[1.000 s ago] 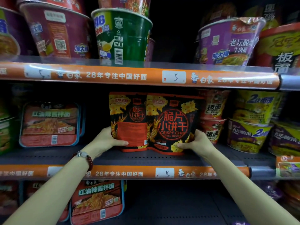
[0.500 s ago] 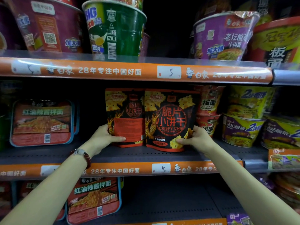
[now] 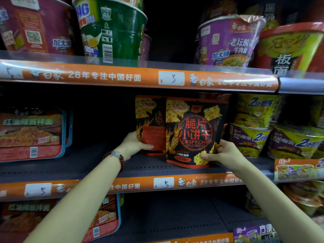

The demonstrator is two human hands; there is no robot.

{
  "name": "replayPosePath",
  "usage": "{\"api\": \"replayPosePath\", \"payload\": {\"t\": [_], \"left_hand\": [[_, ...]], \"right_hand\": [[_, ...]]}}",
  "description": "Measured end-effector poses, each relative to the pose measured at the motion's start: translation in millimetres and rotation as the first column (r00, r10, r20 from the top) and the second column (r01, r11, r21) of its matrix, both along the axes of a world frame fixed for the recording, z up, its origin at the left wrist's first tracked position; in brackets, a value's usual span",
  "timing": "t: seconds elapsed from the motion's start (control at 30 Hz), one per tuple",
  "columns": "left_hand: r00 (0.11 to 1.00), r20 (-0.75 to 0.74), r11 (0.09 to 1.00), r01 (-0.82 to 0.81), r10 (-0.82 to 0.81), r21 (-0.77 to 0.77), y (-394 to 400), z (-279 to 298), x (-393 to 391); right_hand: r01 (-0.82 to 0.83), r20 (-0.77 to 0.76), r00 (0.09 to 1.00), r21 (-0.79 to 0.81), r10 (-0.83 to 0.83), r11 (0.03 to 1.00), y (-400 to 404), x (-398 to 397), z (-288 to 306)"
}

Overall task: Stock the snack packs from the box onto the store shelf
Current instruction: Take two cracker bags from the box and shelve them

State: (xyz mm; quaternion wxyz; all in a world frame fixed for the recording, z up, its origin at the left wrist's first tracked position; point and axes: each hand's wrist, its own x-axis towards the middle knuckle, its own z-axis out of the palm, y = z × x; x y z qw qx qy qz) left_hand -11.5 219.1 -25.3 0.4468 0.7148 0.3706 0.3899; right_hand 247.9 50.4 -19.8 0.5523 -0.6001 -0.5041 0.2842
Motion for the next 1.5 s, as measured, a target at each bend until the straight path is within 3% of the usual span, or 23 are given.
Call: {"api": "replayPosePath", "payload": {"t": [0.53,0.8,0.9,1.1,1.2,1.37,1.5], "left_hand": [[0.996,0.012,0.995,0.084,-0.084,-0.052,-3,-6,18],[0.978,-0.206,0.998,0.046,-0.035,0.048,-7,-6,0],[0.934,-0.356,0.992,0.051,-0.006,0.116,-18,0,-31],[0.775,-0.592,0.87,0.116,0.223,0.479,-60,-5,-109],[0.732,-0.62,0.867,0.08,0.284,0.492,-74,-14,-134],[0.586,-0.724,0.837,0.135,0.364,0.53,-85,-24,-141],[0.59,-0.698,0.808,0.126,0.406,0.576,-83,-28,-142]], "right_hand": [[0.073,-0.006,0.997,-0.031,-0.073,0.997,-20,22,4],[0.068,0.011,0.998,-0.015,-0.068,0.998,-21,17,2],[0.049,0.013,0.999,-0.01,-0.049,0.999,-17,10,1],[-0.033,0.042,0.999,-0.008,0.034,0.999,-1,-13,-3],[-0.06,0.055,0.997,-0.01,0.06,0.998,10,-22,-5],[-0.078,0.007,0.997,-0.007,0.078,0.997,26,-32,-4],[-0.063,0.008,0.998,0.005,0.063,0.998,34,-37,-5]]}}
